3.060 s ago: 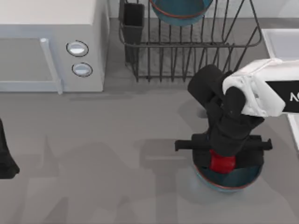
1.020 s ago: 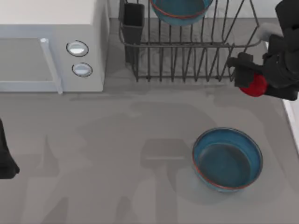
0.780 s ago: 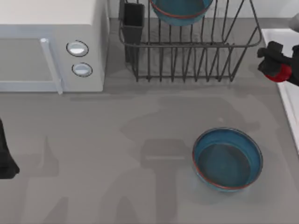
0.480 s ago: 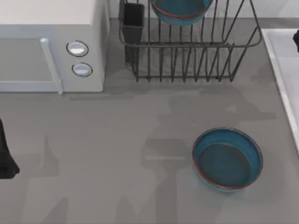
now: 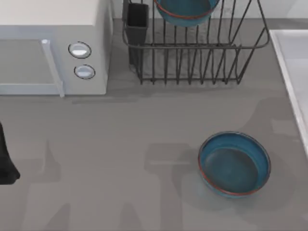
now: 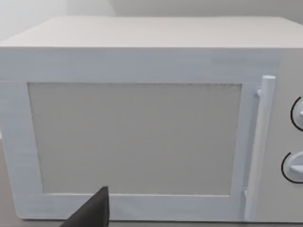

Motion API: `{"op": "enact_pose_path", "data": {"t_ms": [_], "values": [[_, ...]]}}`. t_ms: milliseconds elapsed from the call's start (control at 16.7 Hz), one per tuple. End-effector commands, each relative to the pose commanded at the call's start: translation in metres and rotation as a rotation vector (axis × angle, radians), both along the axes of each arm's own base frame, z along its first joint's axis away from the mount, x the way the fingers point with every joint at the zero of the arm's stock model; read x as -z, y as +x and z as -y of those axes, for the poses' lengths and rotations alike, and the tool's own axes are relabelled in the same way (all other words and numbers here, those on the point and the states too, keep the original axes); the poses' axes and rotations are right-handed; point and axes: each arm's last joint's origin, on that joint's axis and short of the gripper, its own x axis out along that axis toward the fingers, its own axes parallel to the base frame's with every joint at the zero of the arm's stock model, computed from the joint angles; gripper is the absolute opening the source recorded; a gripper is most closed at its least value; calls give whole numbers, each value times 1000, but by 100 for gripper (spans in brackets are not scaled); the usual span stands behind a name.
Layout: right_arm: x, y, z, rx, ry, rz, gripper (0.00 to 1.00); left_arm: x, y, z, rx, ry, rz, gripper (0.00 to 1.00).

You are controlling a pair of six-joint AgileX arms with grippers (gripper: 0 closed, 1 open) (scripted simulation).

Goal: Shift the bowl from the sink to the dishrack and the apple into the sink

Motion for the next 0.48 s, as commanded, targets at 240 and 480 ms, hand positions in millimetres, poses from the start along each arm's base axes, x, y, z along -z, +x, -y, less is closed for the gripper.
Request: {"op": "enact_pose_path", "data": {"t_ms": [240,480], "values": [[-5,-33,19,37,-100,107,0,0,0,0,0,0,0,100],[-5,-37,21,41,-111,118,0,0,0,0,0,0,0,100]]}}
